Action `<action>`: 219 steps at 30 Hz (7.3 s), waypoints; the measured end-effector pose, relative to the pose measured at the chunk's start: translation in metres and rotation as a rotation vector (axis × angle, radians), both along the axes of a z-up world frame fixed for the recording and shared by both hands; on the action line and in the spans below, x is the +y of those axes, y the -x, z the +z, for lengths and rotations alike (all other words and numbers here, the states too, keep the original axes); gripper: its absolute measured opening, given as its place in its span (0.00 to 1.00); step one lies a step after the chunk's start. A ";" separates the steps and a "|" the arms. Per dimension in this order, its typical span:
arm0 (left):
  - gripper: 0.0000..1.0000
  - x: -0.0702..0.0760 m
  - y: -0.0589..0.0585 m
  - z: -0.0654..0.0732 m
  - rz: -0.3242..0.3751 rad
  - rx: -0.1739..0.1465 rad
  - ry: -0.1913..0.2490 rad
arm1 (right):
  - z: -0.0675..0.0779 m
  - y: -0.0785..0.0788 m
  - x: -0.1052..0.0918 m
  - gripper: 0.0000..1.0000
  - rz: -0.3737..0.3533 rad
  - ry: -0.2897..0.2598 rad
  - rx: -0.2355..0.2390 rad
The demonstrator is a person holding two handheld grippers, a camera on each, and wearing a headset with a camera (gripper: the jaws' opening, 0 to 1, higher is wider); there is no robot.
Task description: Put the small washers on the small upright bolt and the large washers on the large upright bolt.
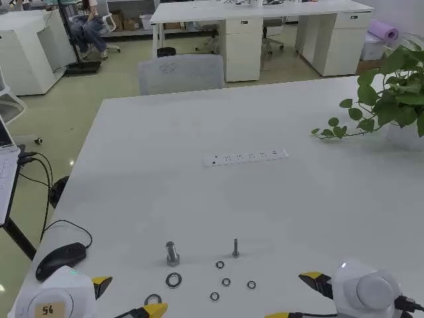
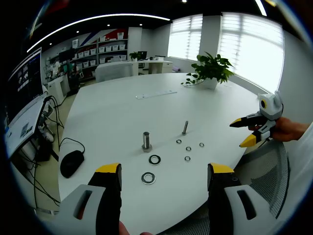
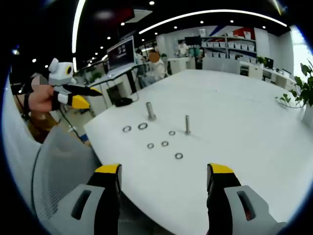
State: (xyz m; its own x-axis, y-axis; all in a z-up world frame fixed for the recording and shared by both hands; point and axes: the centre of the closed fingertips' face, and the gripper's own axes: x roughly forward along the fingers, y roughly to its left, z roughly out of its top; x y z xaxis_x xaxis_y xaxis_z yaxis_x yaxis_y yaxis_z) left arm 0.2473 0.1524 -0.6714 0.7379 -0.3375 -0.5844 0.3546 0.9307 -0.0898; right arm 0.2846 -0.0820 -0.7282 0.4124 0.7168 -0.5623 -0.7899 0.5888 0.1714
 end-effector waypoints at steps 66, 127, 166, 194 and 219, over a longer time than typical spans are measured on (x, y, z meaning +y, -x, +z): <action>0.71 -0.002 0.005 -0.006 0.022 0.008 0.016 | -0.009 -0.012 0.008 0.68 0.079 0.068 0.019; 0.65 0.038 -0.004 -0.013 0.132 -0.010 0.055 | -0.095 -0.063 0.049 0.24 0.694 0.524 -0.009; 0.64 0.039 -0.004 -0.005 0.117 -0.025 0.037 | -0.096 -0.056 0.048 0.17 0.819 0.586 -0.045; 0.63 0.041 -0.002 -0.003 0.127 -0.029 0.020 | -0.095 -0.055 0.049 0.14 0.923 0.601 -0.101; 0.63 0.045 -0.001 -0.002 0.141 -0.034 0.025 | -0.023 -0.108 0.065 0.14 0.756 0.519 -0.200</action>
State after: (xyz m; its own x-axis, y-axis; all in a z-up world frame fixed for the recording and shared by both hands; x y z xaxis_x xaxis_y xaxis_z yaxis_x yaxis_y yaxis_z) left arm 0.2479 0.1974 -0.6733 0.7983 -0.2433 -0.5509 0.2241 0.9691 -0.1033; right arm 0.3923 -0.0167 -0.7512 0.0631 0.5131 -0.8560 -0.9805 -0.1279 -0.1490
